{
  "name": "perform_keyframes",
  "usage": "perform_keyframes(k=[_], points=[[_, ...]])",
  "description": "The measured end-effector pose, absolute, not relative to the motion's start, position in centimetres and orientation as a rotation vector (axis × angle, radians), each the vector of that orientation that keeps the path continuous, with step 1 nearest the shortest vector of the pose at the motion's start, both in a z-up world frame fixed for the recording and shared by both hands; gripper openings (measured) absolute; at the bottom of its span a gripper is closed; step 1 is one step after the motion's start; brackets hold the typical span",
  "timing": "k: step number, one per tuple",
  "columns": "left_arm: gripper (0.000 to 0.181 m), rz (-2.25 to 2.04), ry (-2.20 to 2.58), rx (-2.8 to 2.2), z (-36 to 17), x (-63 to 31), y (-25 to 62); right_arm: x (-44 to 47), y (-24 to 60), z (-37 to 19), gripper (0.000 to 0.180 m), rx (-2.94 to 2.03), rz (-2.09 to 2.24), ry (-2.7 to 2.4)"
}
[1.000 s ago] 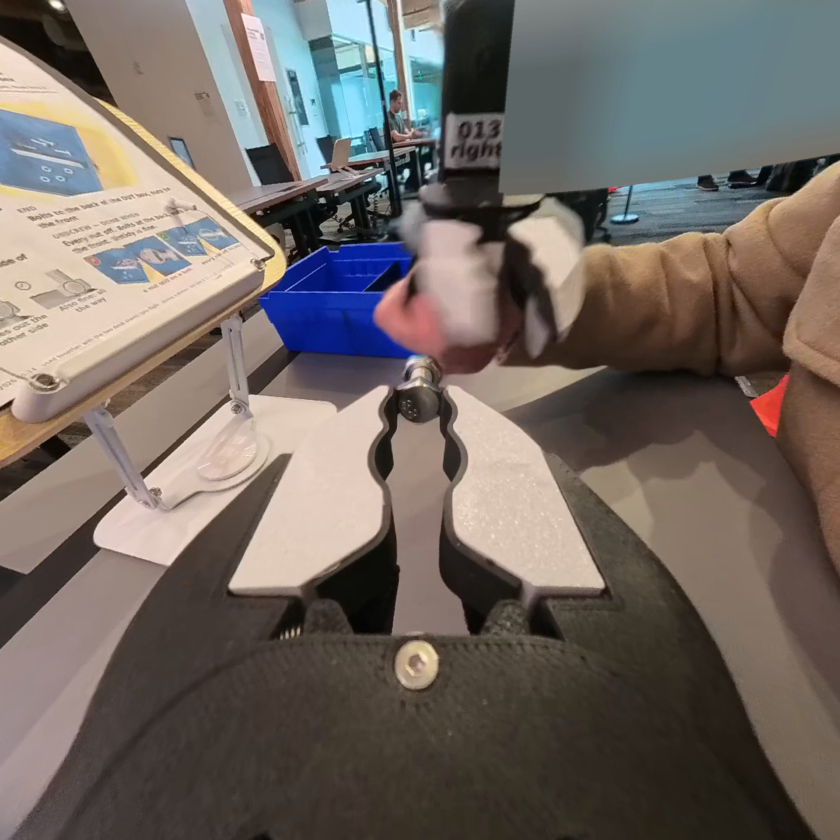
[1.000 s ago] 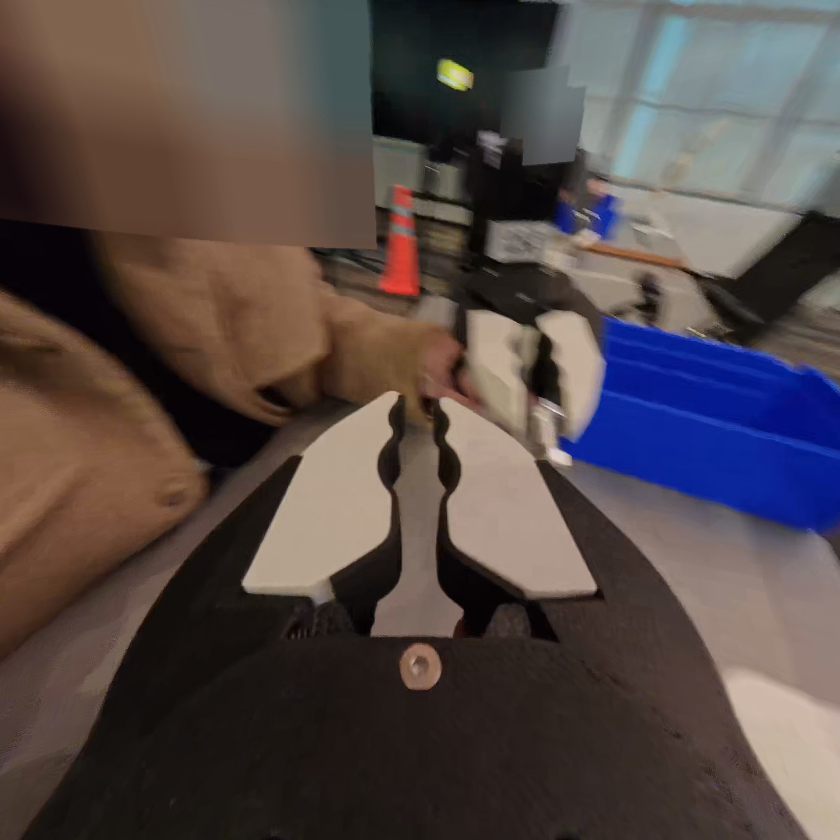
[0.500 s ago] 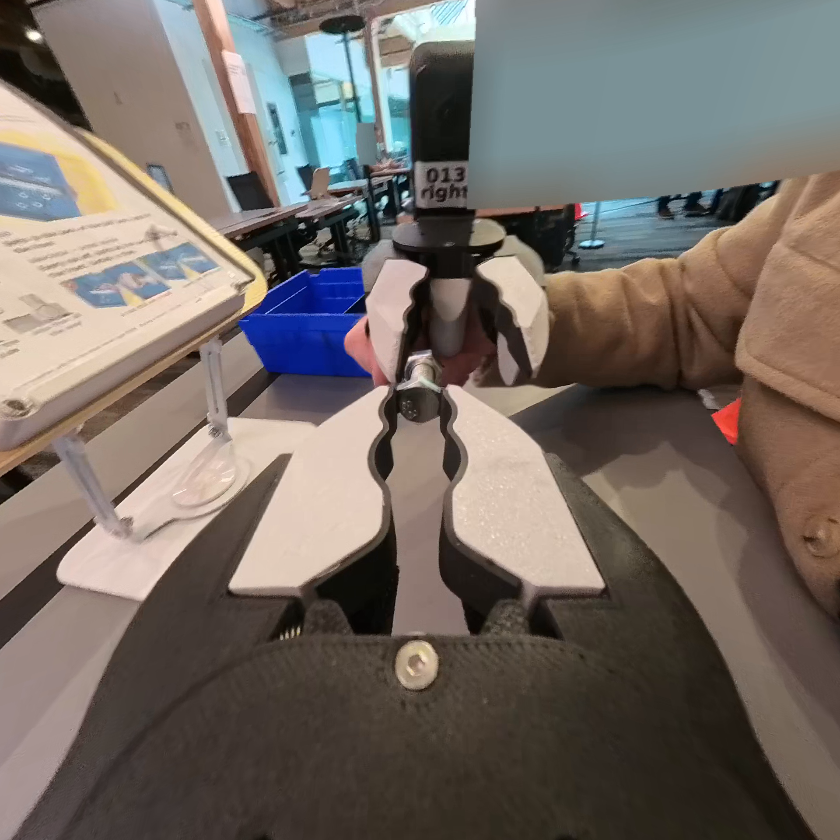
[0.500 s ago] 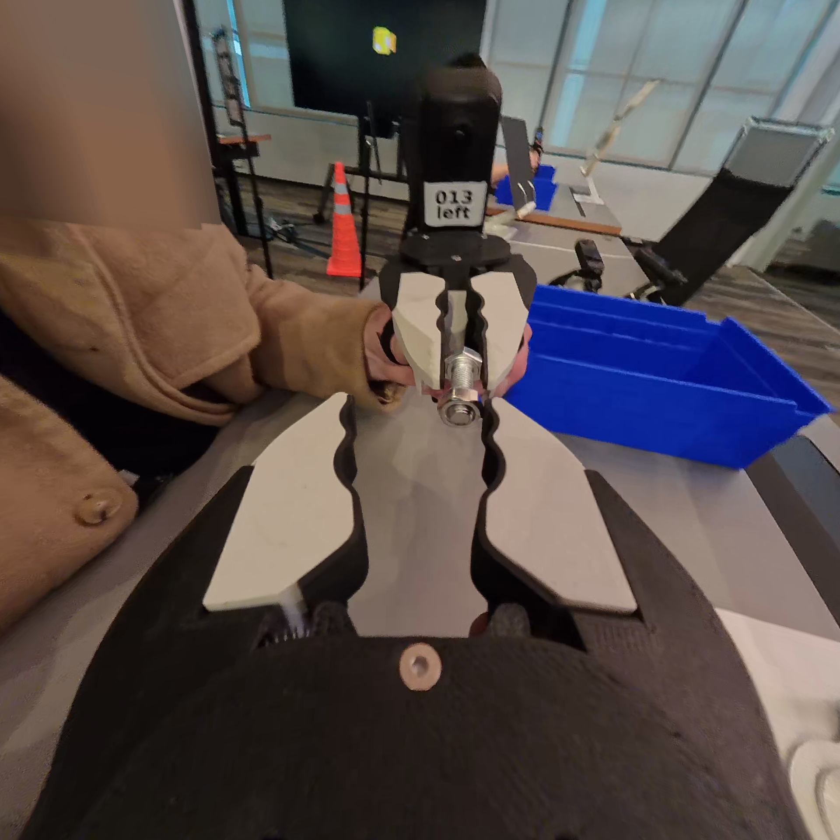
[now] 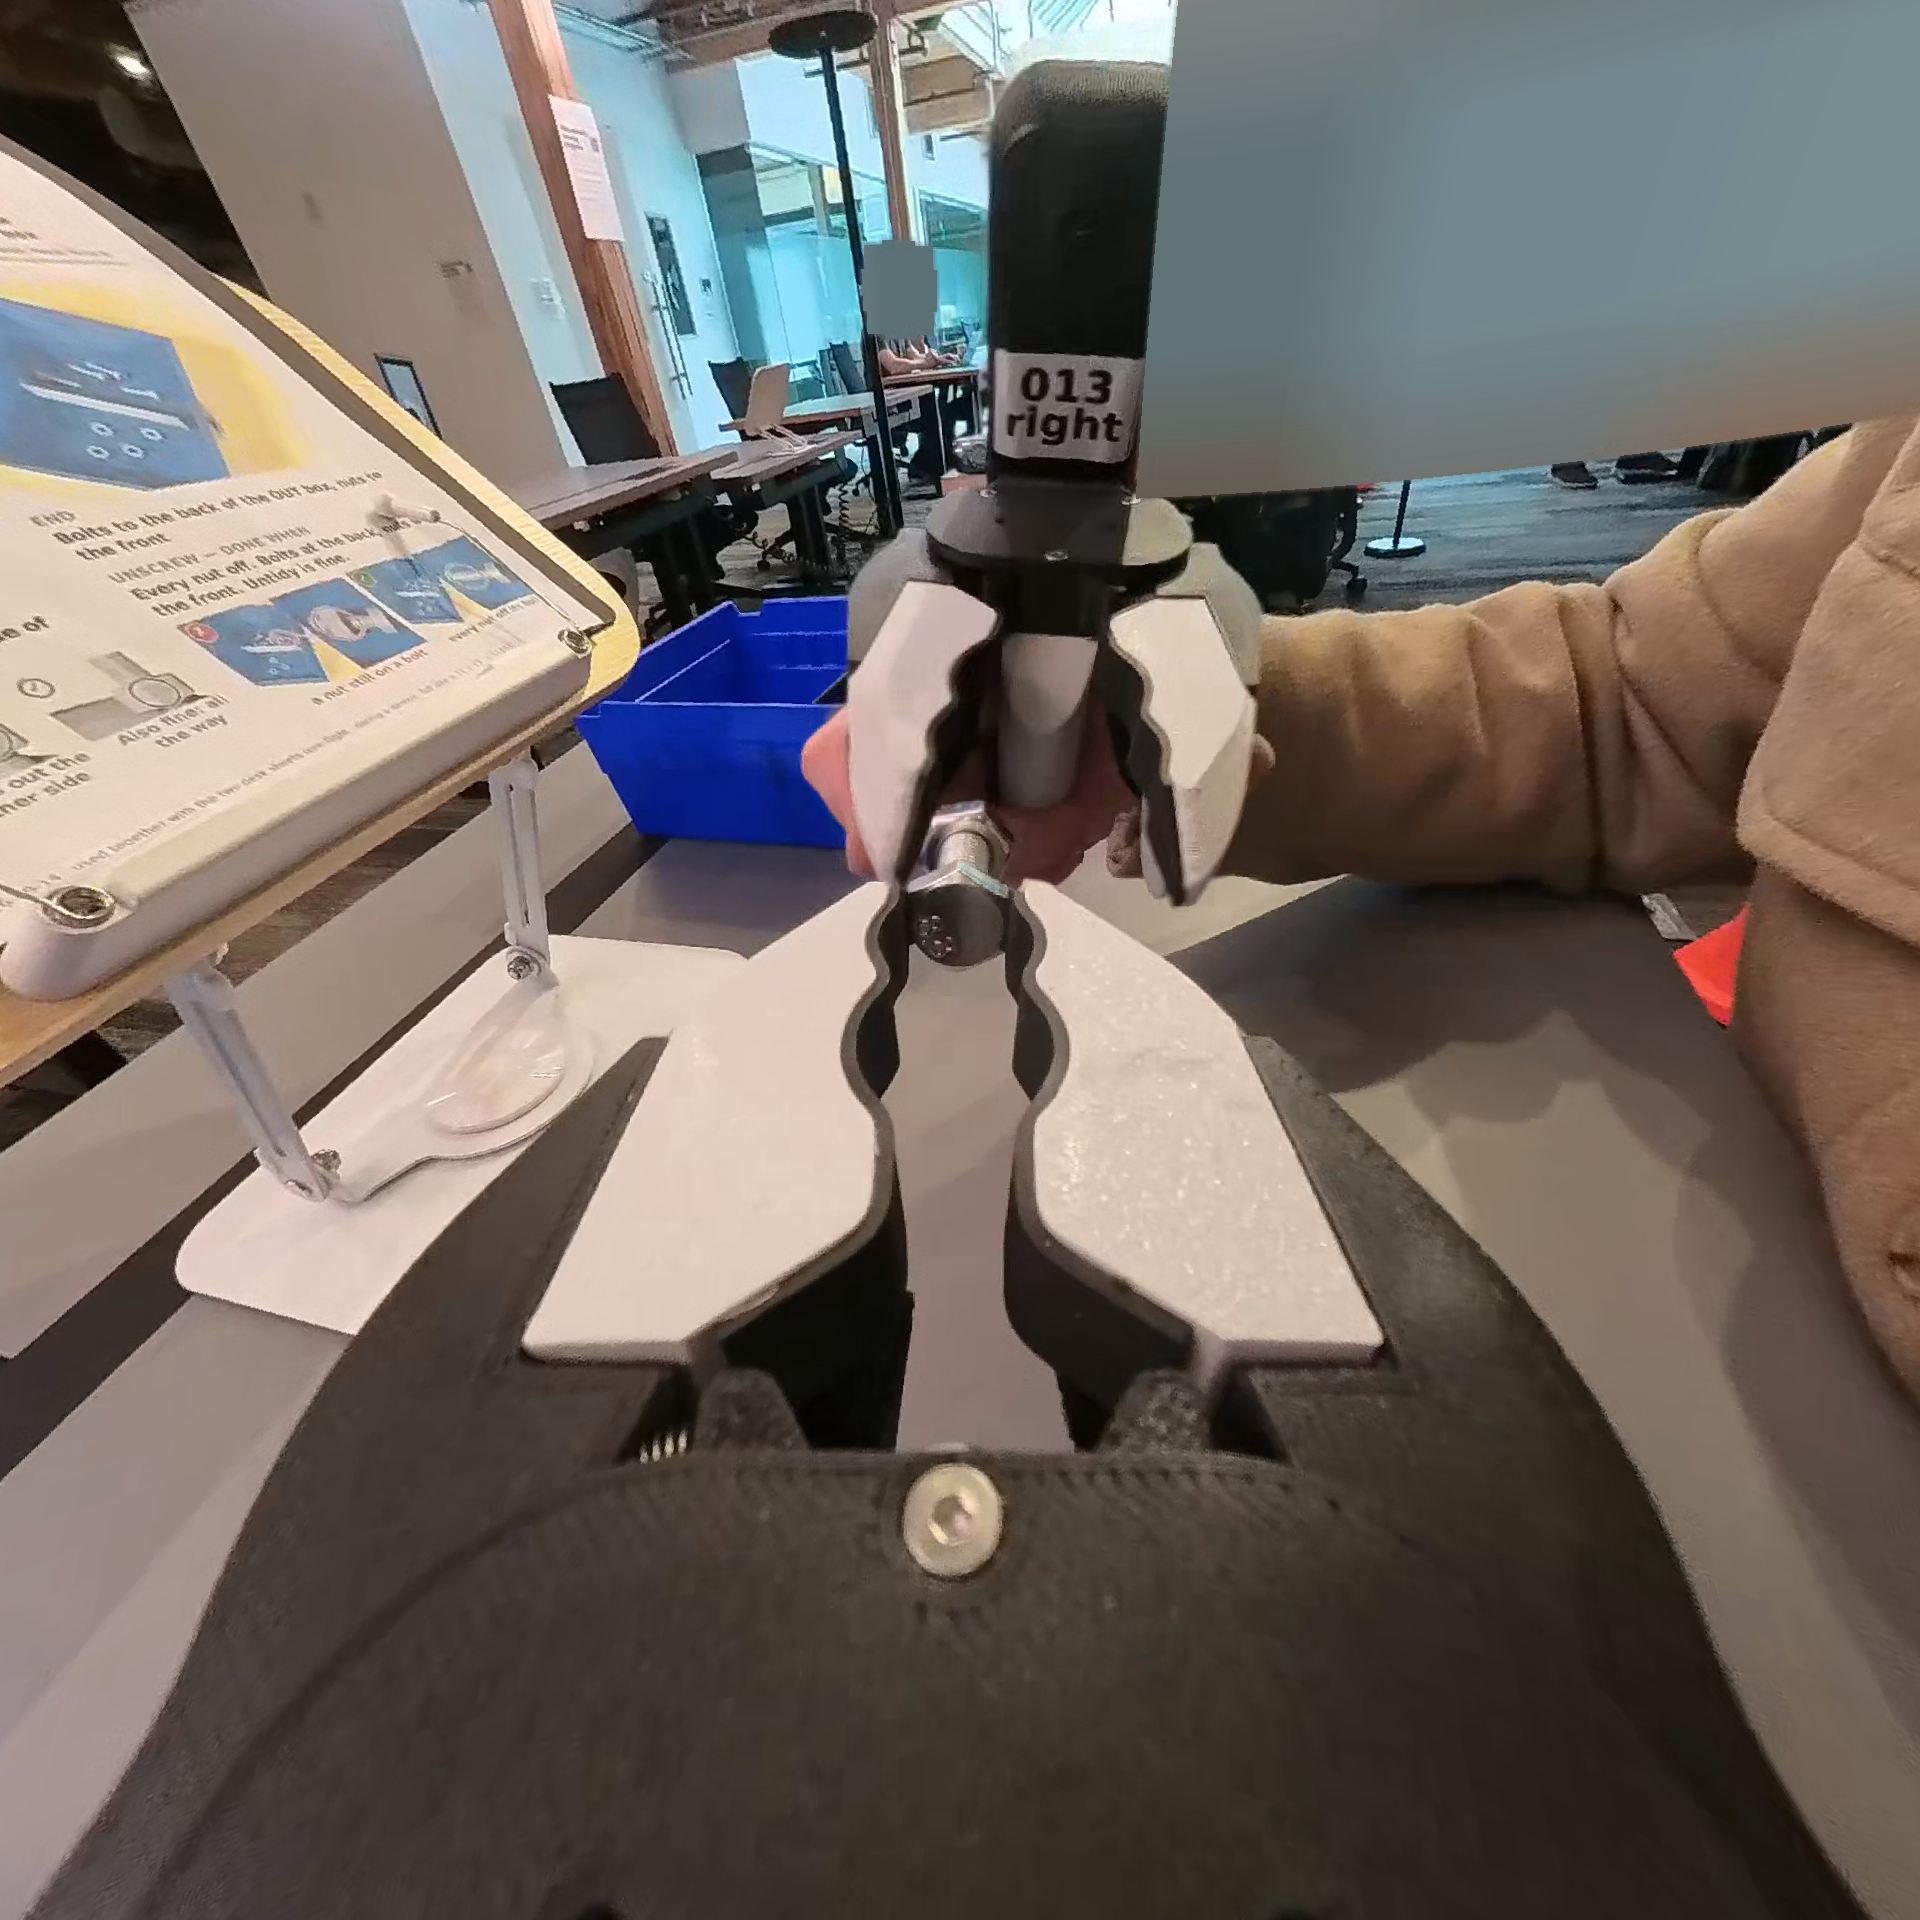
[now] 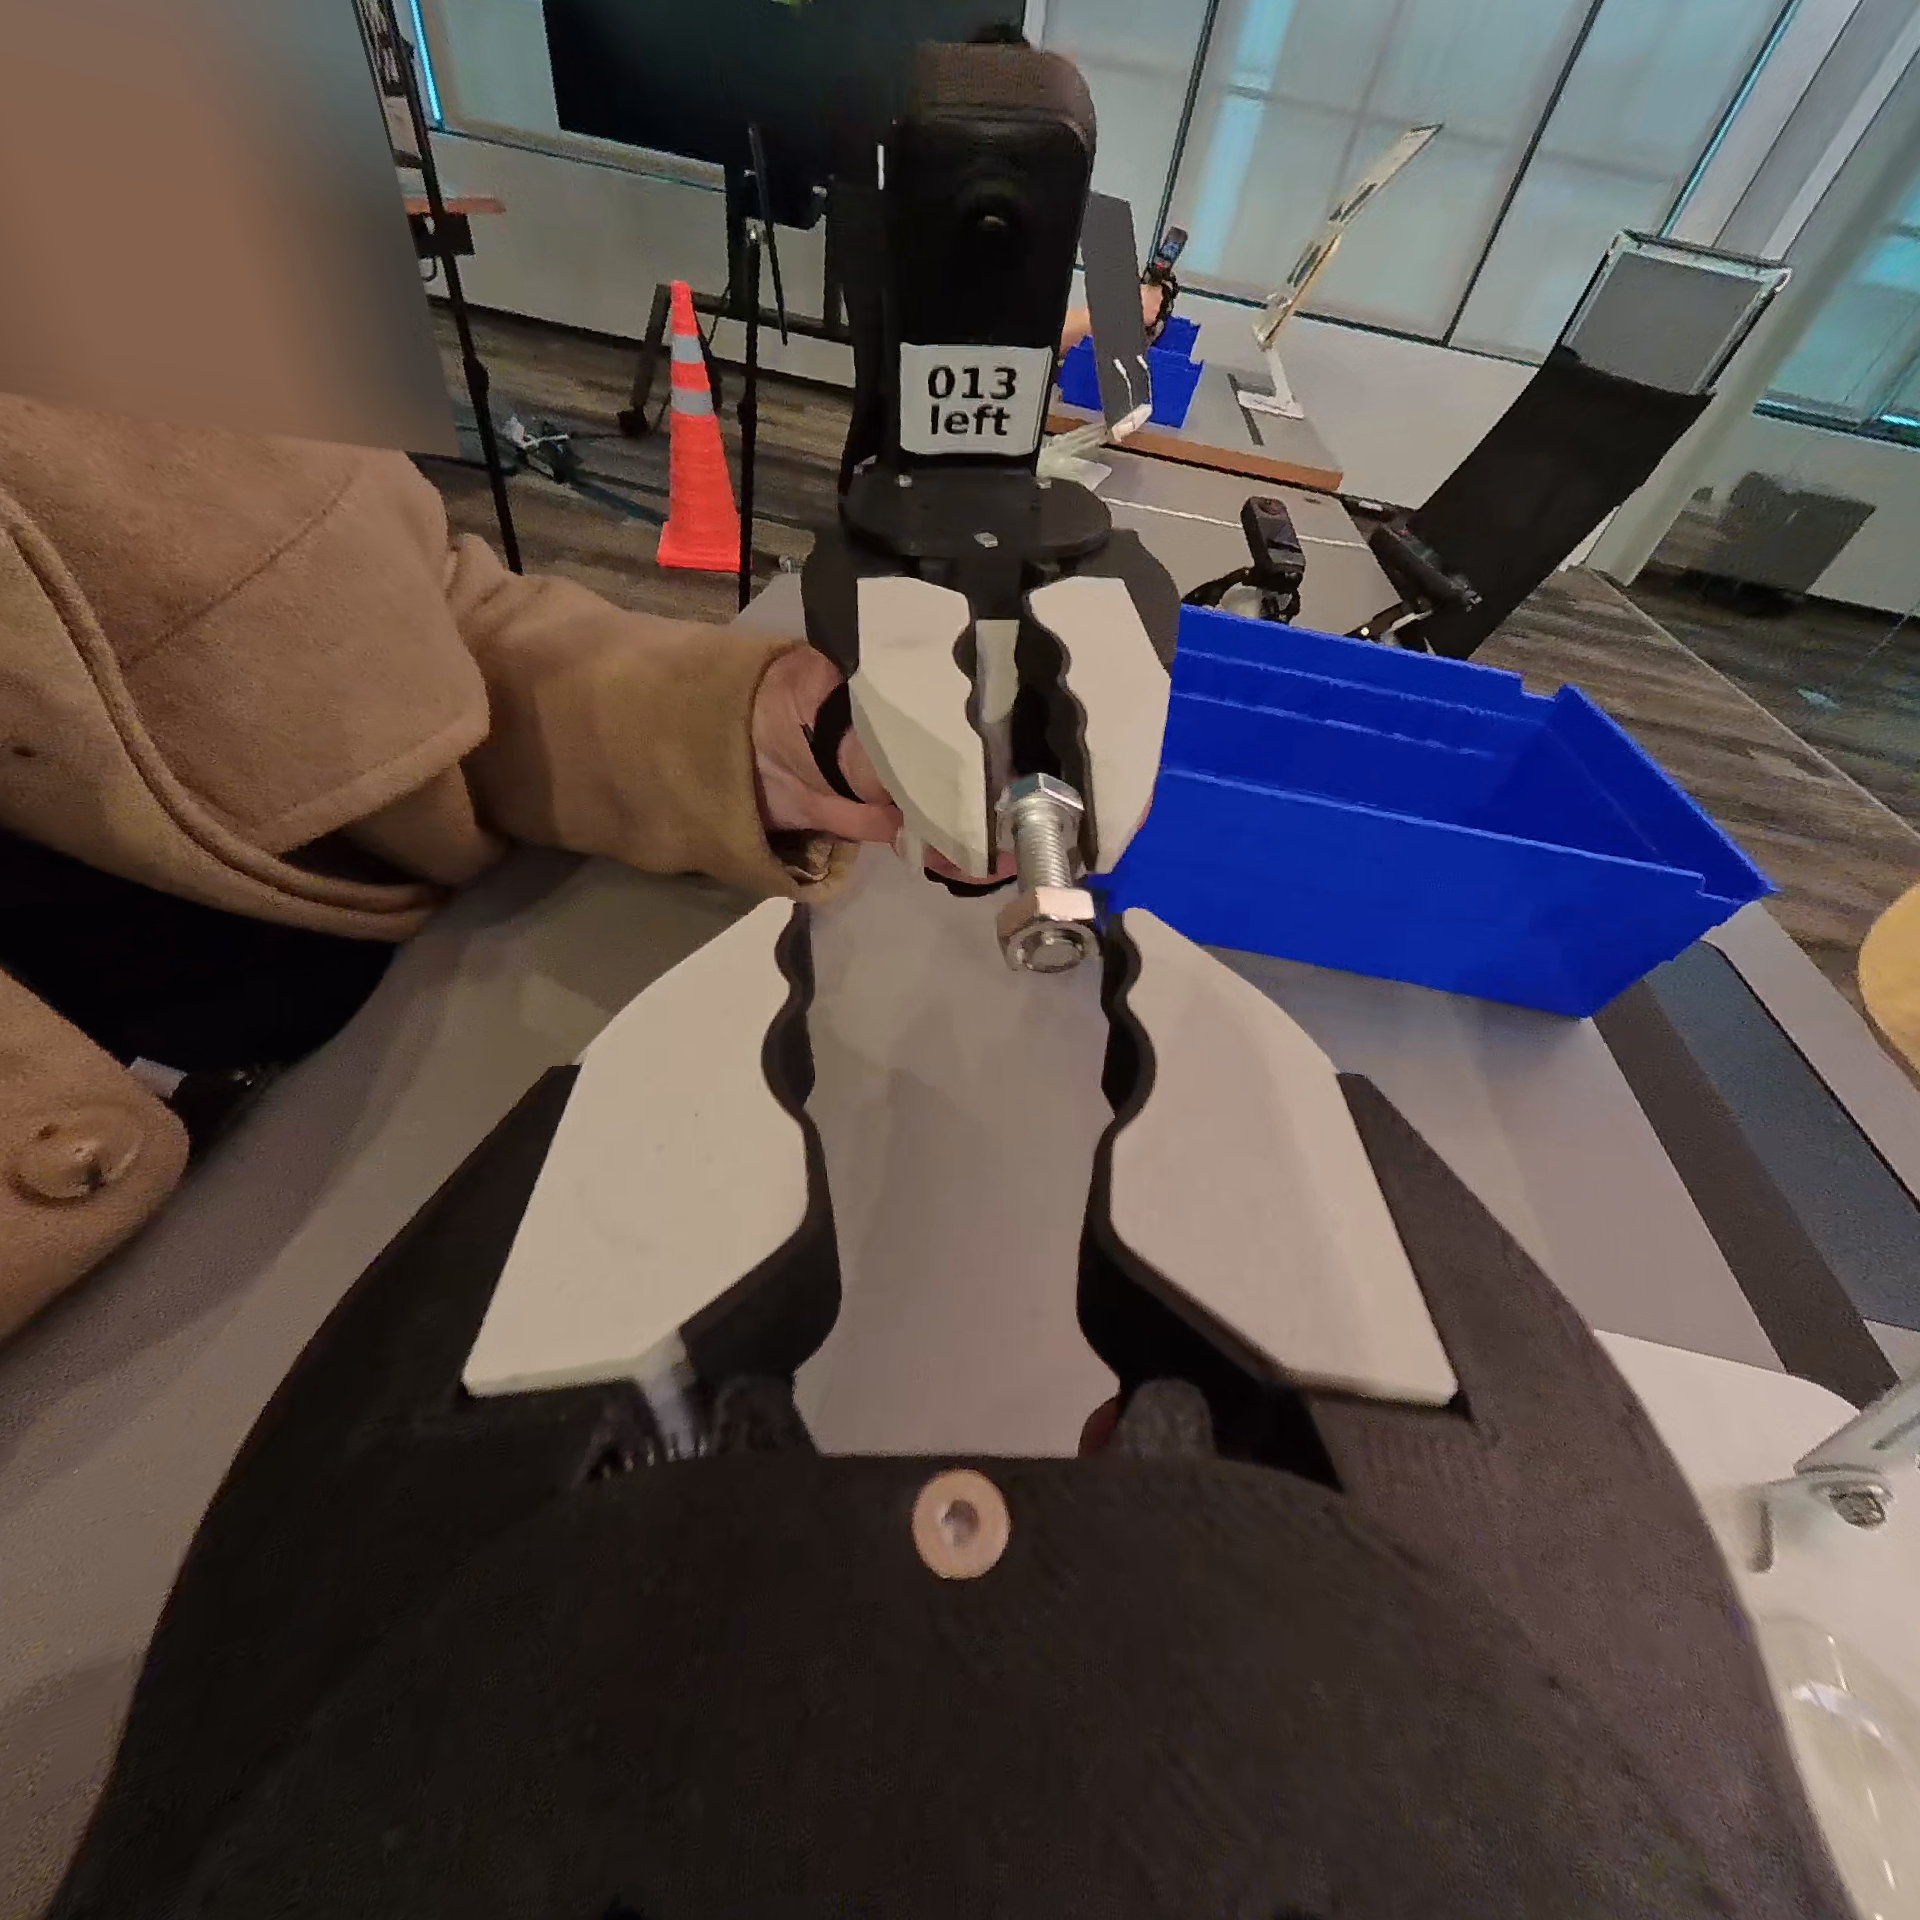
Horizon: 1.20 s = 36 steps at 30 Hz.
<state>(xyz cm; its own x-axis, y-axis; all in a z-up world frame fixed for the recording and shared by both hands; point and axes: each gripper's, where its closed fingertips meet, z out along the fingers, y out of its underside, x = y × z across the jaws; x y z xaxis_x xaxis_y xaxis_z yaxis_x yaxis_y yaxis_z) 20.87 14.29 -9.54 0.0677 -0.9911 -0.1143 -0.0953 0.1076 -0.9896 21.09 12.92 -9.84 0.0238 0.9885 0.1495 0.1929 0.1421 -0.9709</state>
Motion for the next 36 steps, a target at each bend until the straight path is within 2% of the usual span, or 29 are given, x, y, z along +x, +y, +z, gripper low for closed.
perform_keyframes(k=[2, 4, 6, 10, 15, 27, 36], points=[[0.017, -1.037, 1.269, -1.223, -9.4, 20.8, 14.3, 21.1, 12.4, -9.2, 0.057, -1.225, 1.000, -1.381], [0.017, -0.994, 1.263, -1.241, -9.6, 20.7, 14.7, 21.7, 10.7, -7.7, 0.028, -1.114, 1.108, -1.398], [0.017, -1.015, 1.272, -1.237, -9.7, 20.7, 14.6, 22.1, 10.6, -6.6, 0.033, -1.093, 1.128, -1.364], [0.017, -1.027, 1.257, -1.219, -9.2, 20.5, 14.5, 22.2, 13.2, -8.5, 0.048, -1.224, 0.989, -1.345], [0.017, -1.039, 1.254, -1.221, -9.3, 20.6, 14.4, 21.2, 13.5, -9.9, 0.048, -1.268, 0.978, -1.354], [0.017, -1.061, 1.244, -1.207, -9.1, 20.5, 14.4, 21.8, 12.8, -7.7, 0.044, -1.187, 1.011, -1.314], [0.017, -1.093, 1.235, -1.180, -8.7, 20.2, 14.2, 21.3, 13.3, -8.7, 0.044, -1.245, 1.034, -1.301]])
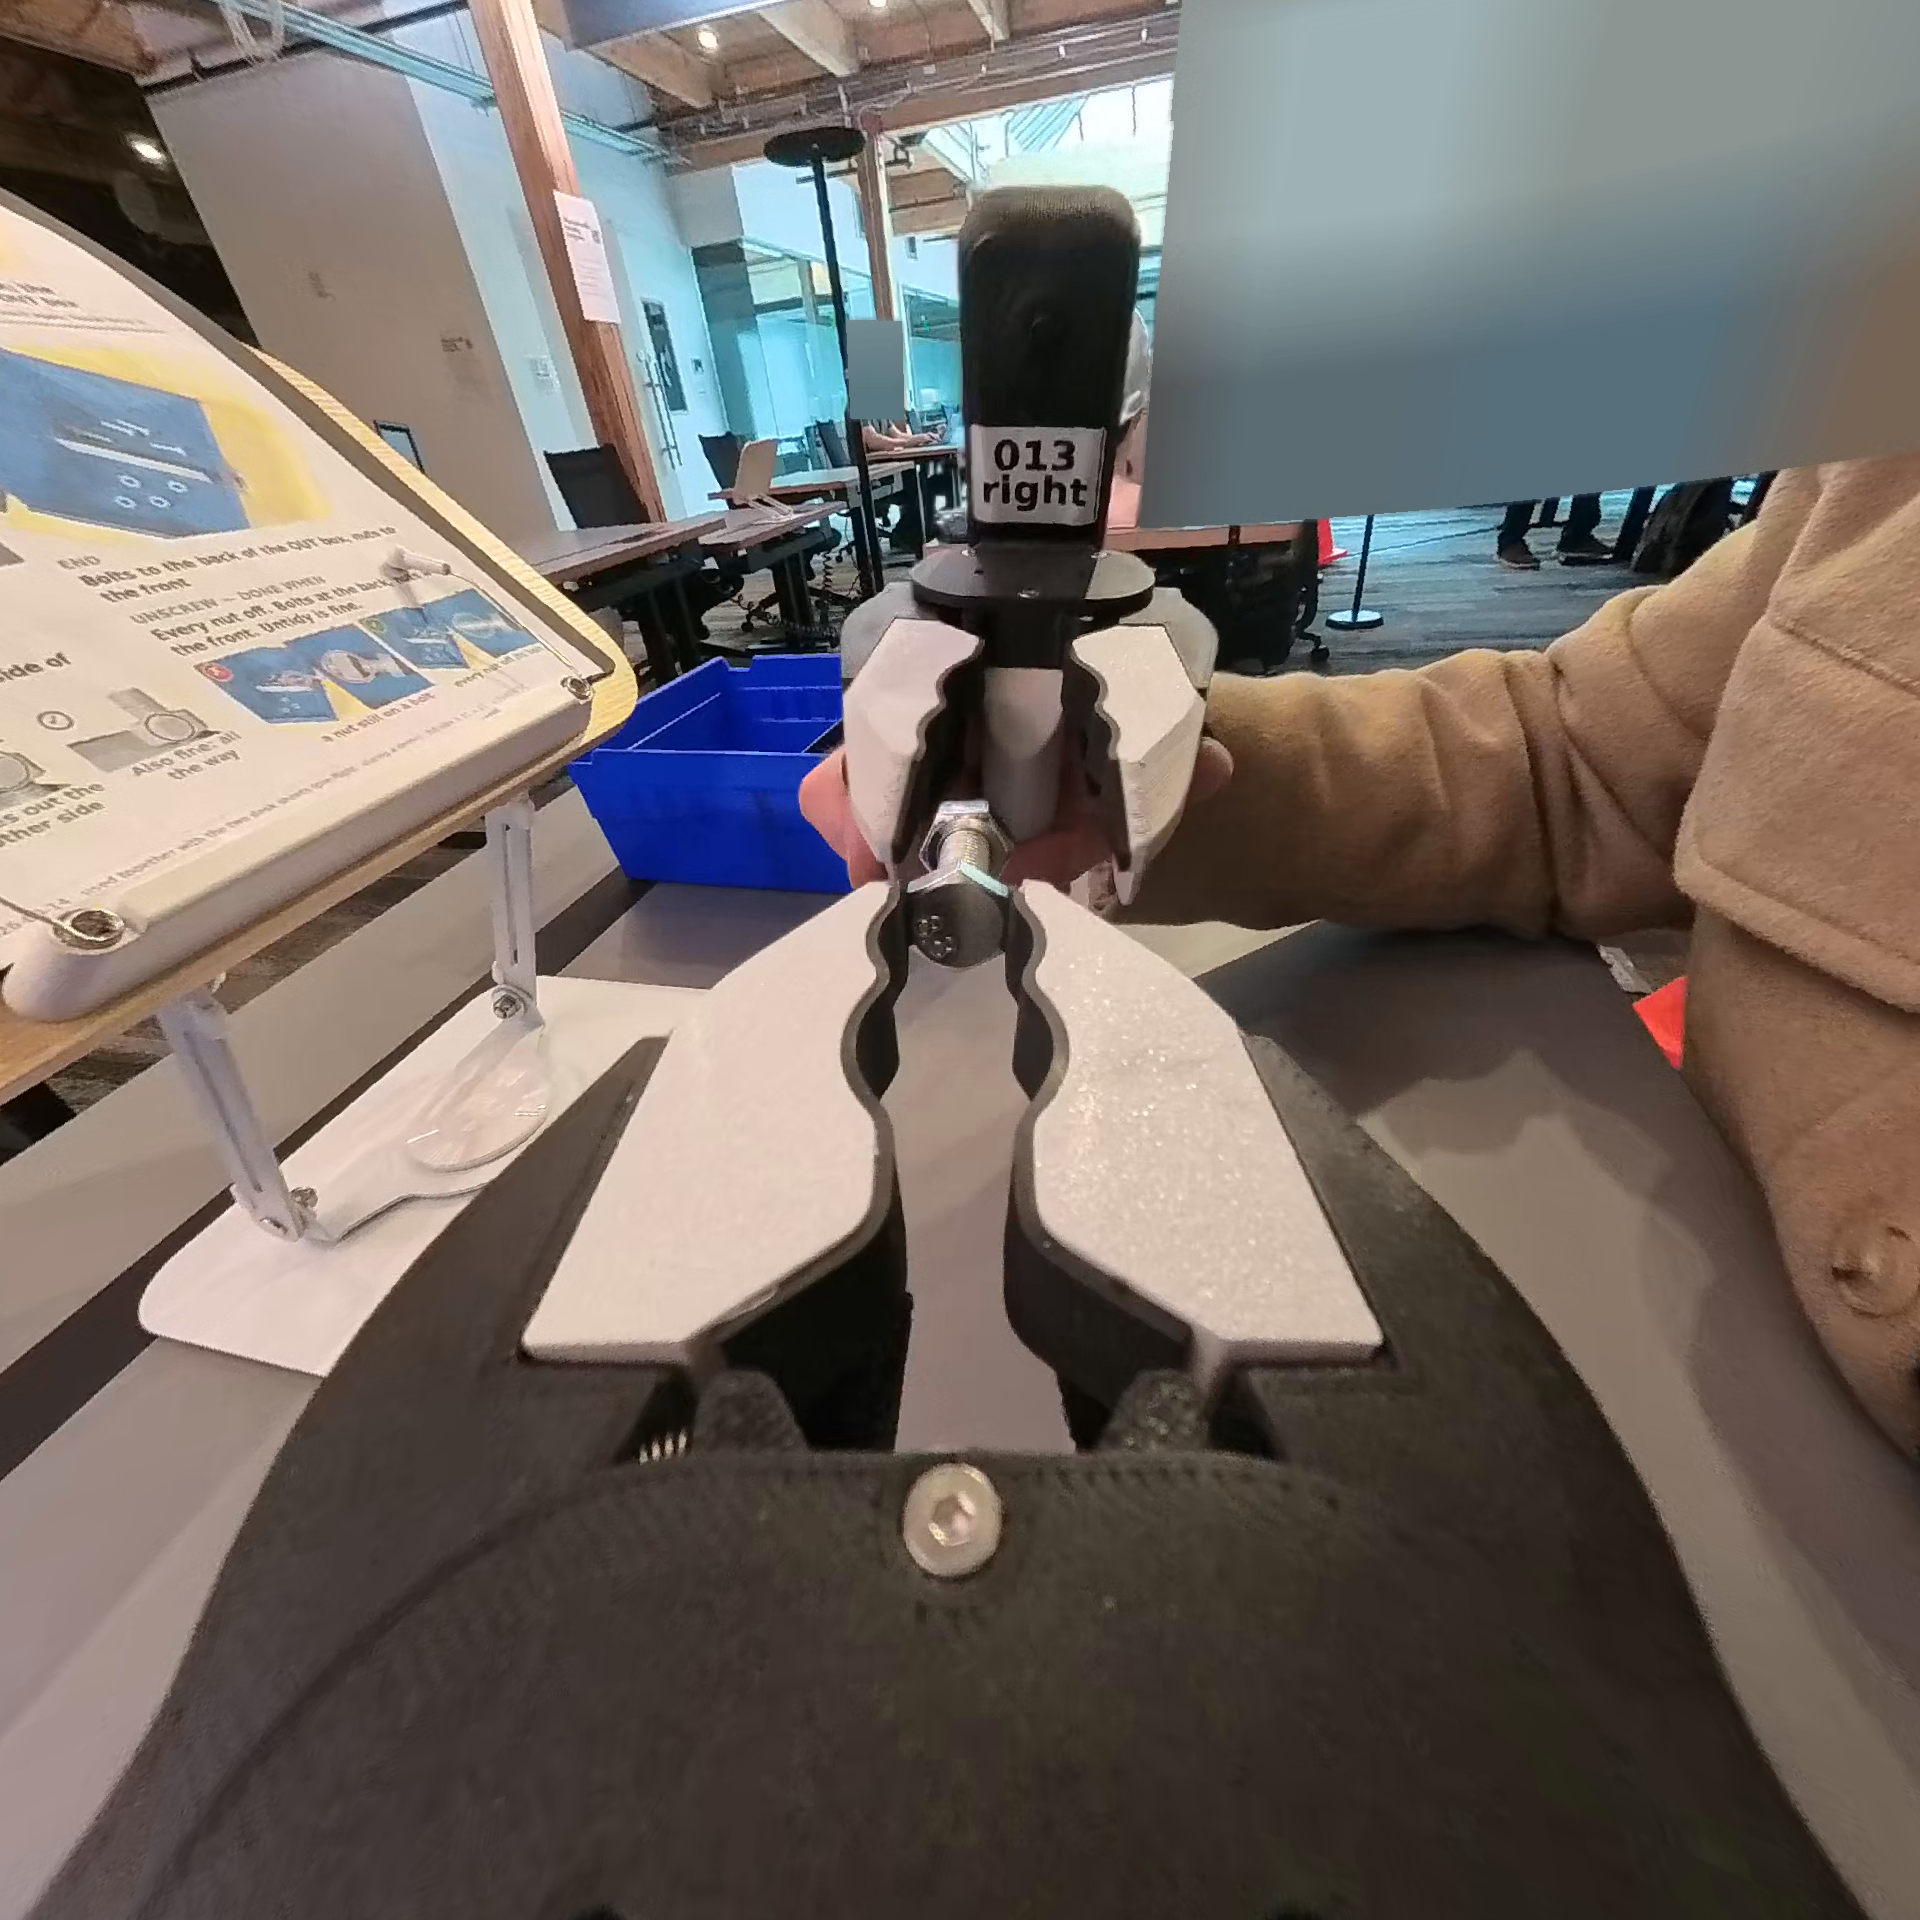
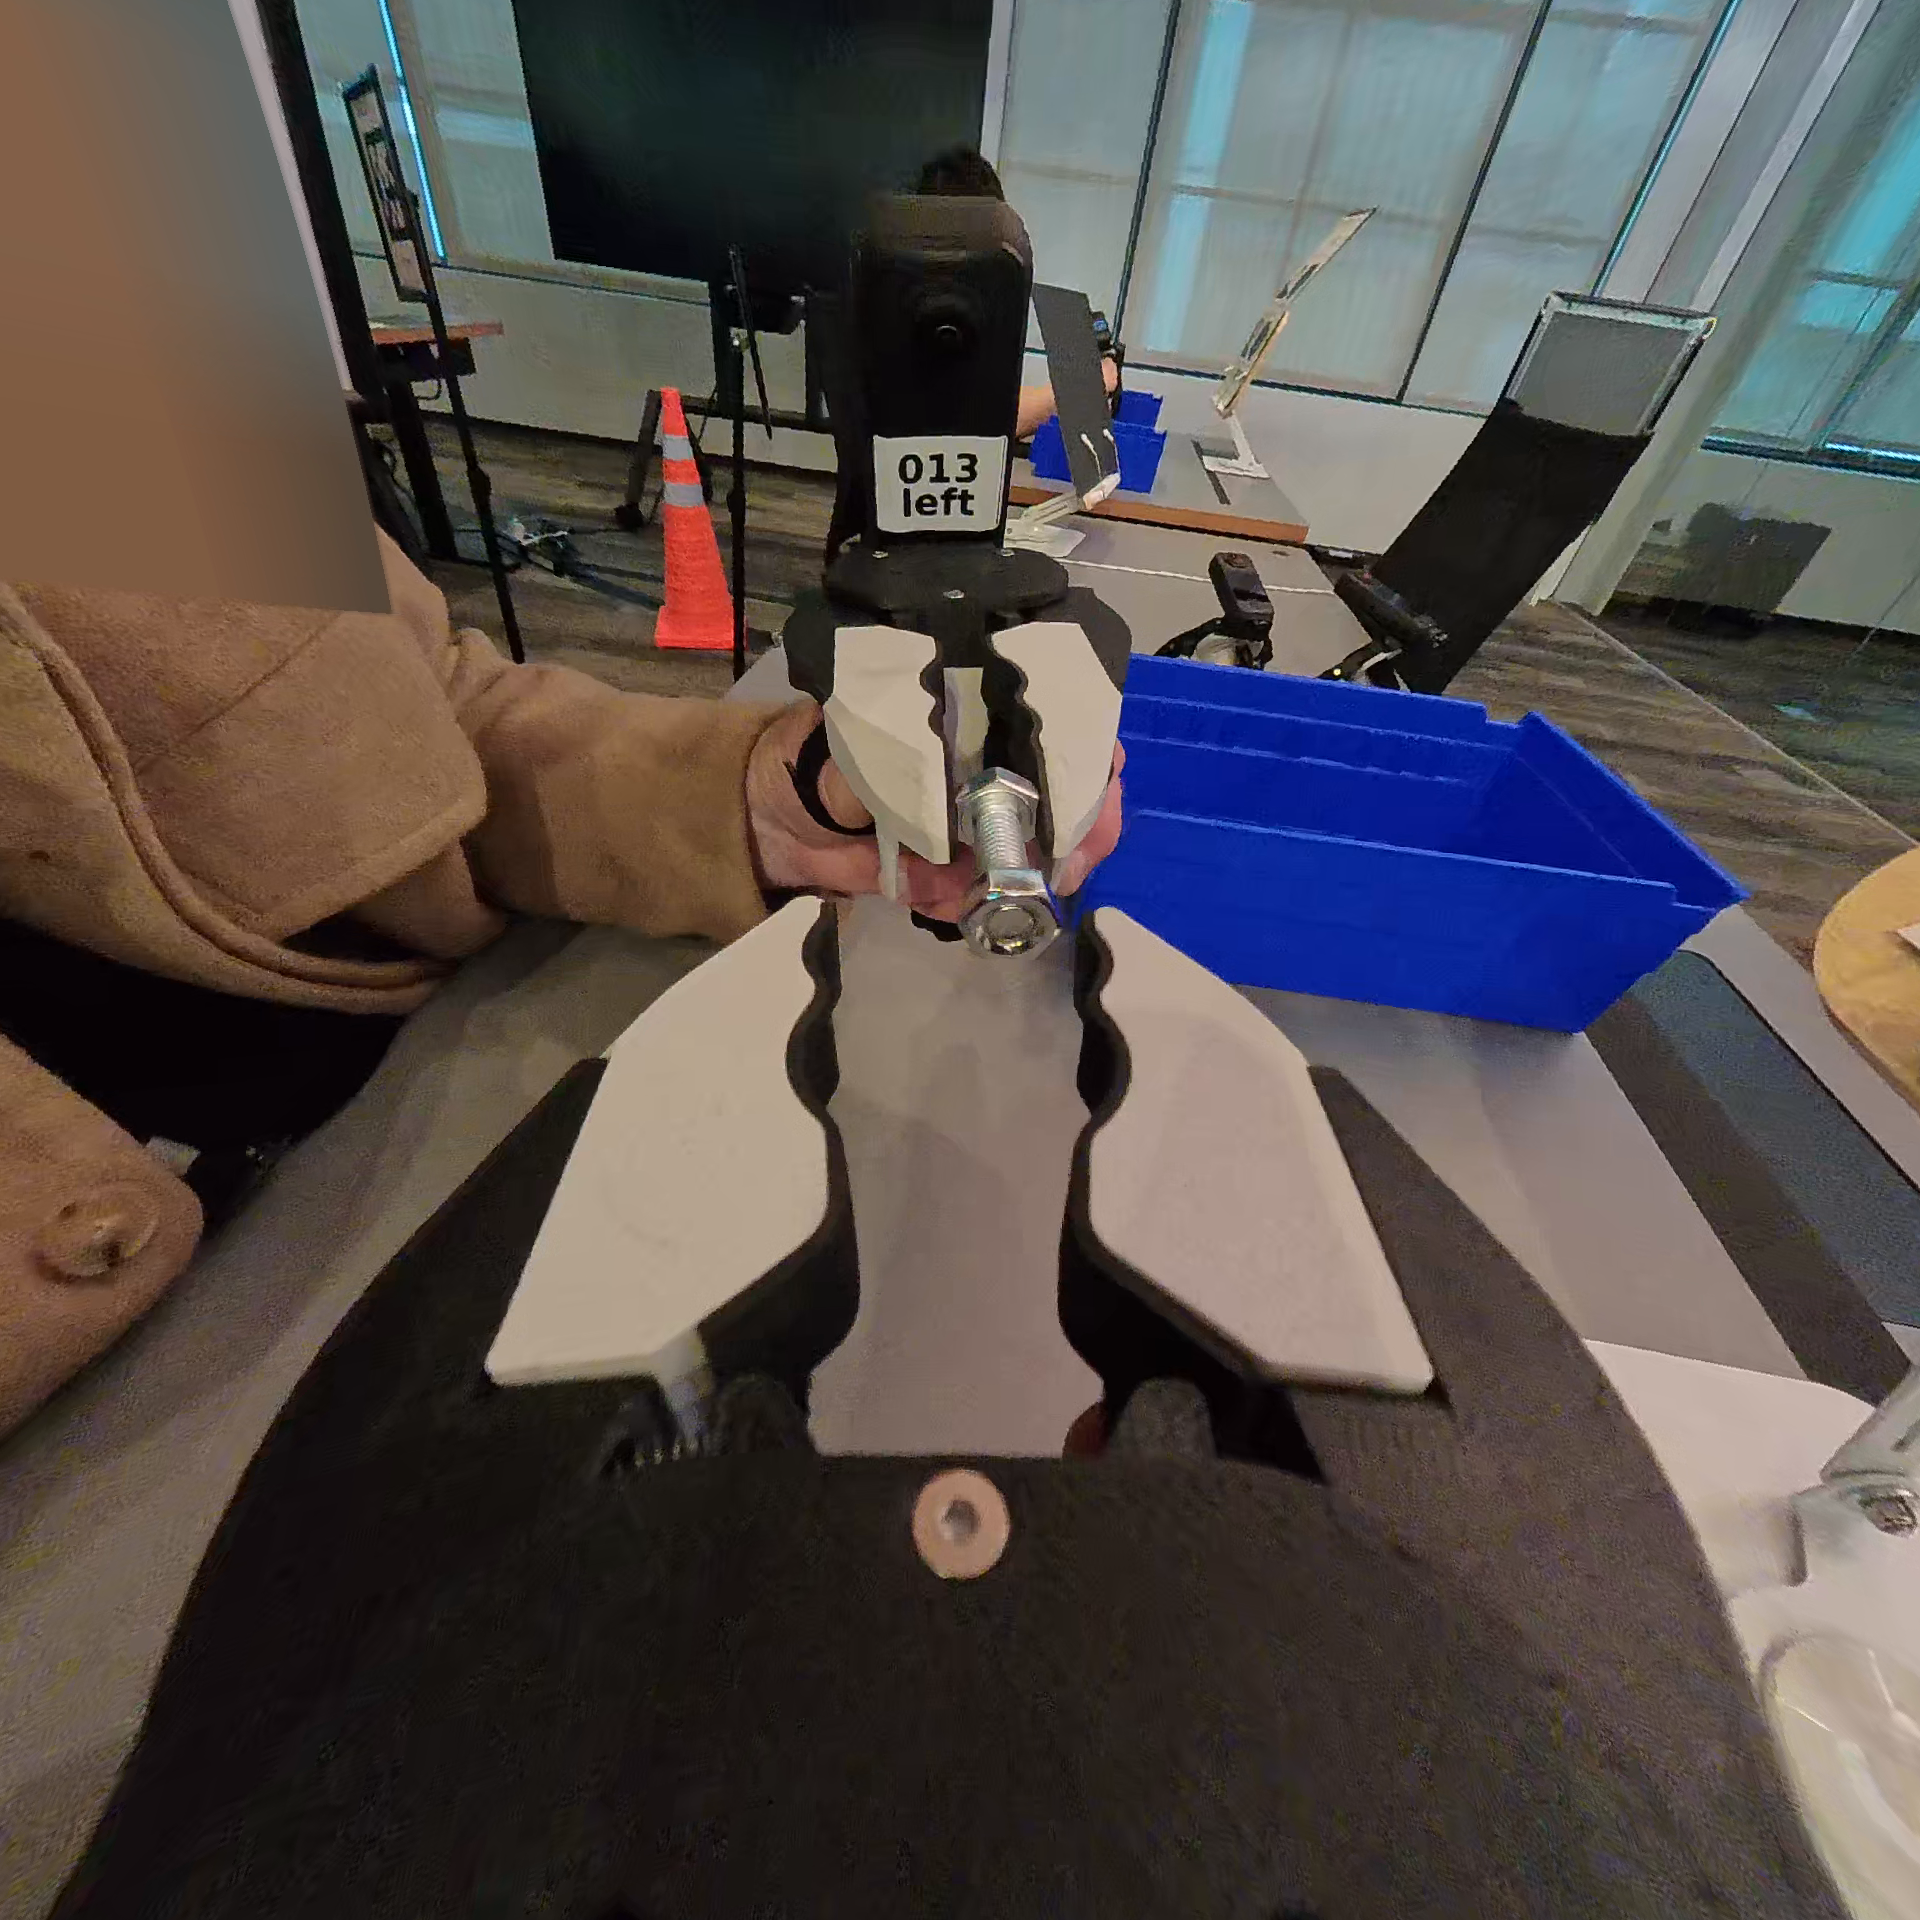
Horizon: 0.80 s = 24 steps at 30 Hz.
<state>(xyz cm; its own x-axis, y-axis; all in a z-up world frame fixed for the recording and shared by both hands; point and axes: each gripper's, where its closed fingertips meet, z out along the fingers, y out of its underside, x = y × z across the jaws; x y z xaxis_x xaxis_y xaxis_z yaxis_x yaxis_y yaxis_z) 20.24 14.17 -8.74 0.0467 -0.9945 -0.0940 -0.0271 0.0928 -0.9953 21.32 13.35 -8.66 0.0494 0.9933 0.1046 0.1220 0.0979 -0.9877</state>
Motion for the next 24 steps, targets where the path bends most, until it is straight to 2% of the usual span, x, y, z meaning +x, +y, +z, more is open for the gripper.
perform_keyframes(k=[24], points=[[0.017, -1.161, 1.215, -1.135, -8.0, 20.0, 13.7, 21.4, 12.5, -7.0, 0.044, -1.192, 0.987, -1.298]])
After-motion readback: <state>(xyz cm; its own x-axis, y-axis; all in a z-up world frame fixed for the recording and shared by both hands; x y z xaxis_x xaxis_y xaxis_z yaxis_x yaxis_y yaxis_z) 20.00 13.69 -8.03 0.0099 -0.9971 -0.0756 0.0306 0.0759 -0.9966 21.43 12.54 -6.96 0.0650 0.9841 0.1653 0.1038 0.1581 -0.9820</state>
